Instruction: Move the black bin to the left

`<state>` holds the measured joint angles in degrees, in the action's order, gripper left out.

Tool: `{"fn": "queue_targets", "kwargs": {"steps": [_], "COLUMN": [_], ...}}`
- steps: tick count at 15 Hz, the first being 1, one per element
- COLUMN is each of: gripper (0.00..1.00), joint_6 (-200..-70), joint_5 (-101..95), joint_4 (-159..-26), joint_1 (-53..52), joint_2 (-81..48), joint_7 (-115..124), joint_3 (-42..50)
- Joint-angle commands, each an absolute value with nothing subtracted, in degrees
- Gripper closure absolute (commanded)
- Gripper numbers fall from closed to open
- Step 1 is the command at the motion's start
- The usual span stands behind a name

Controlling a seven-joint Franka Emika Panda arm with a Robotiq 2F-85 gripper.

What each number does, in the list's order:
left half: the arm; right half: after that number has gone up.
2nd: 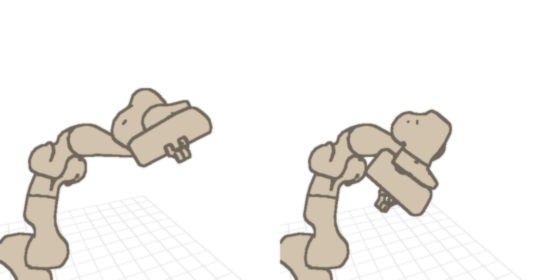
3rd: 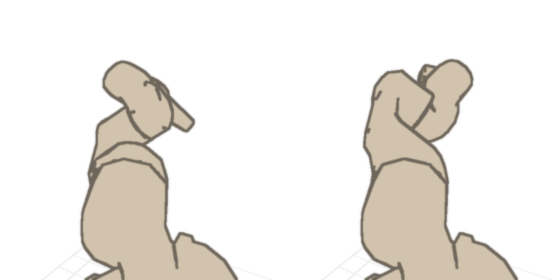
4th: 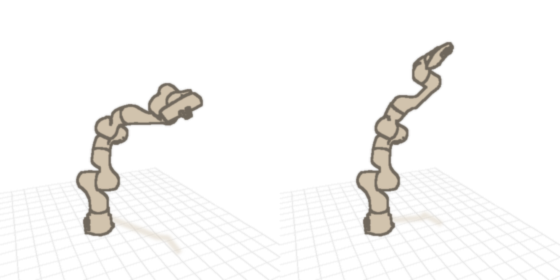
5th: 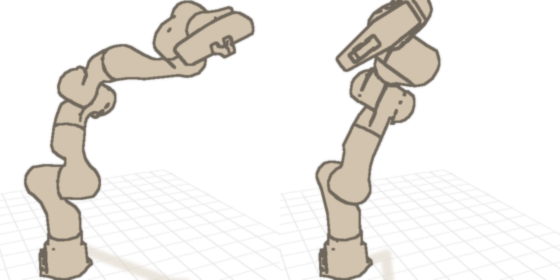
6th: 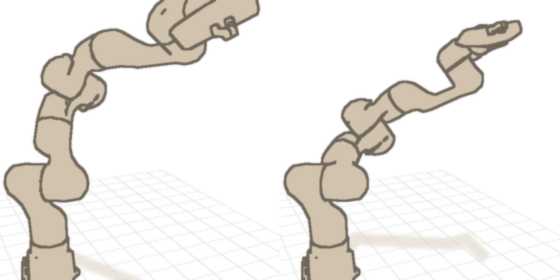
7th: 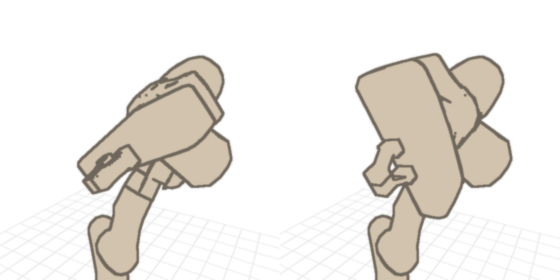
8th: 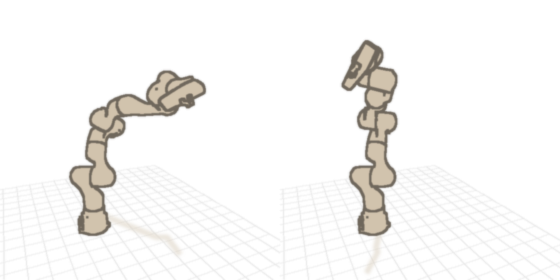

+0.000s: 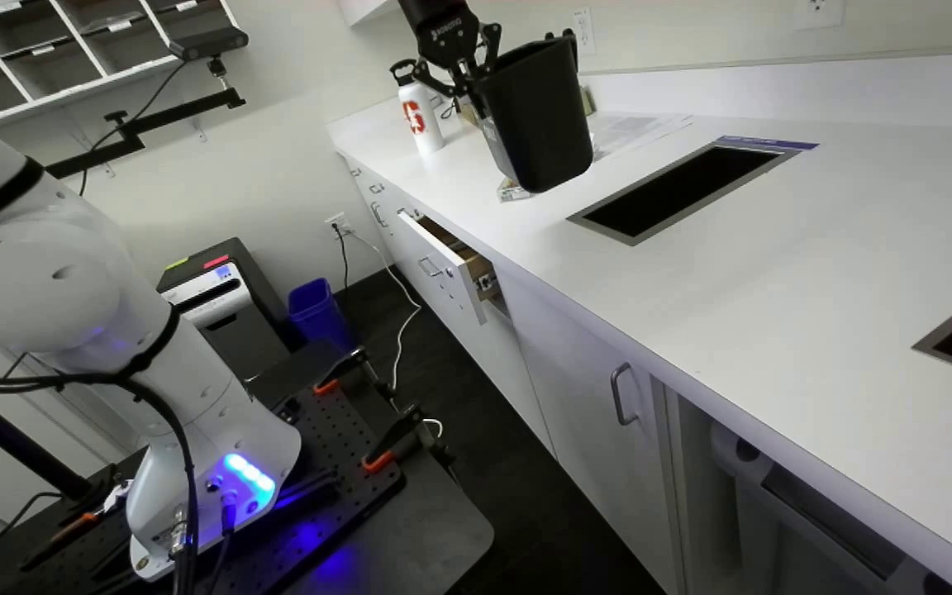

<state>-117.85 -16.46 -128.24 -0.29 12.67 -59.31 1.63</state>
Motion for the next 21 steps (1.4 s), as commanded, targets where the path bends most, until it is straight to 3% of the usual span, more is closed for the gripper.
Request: {"fn": "queue_targets", "kwargs": {"steps": [1, 4, 11, 21], "gripper": [0.99, 0.99, 0.99, 0.99], "joint_6": [-117.7, -124.5, -126.0, -128.6], "joint_5": [-16.5, -12.5, -5.7, -6.5], "joint_4": [-128.1, -126.5, -115.6, -99.1], "joint_1": [-0.6, -3.9, -11.6, -11.9], "joint_2": [12.6, 10.7, 0.7, -19.3], "joint_7": [-59.3, -63.9, -73.3, -98.1], "joint_3": [2.0, 0.6, -7.1, -13.9]}}
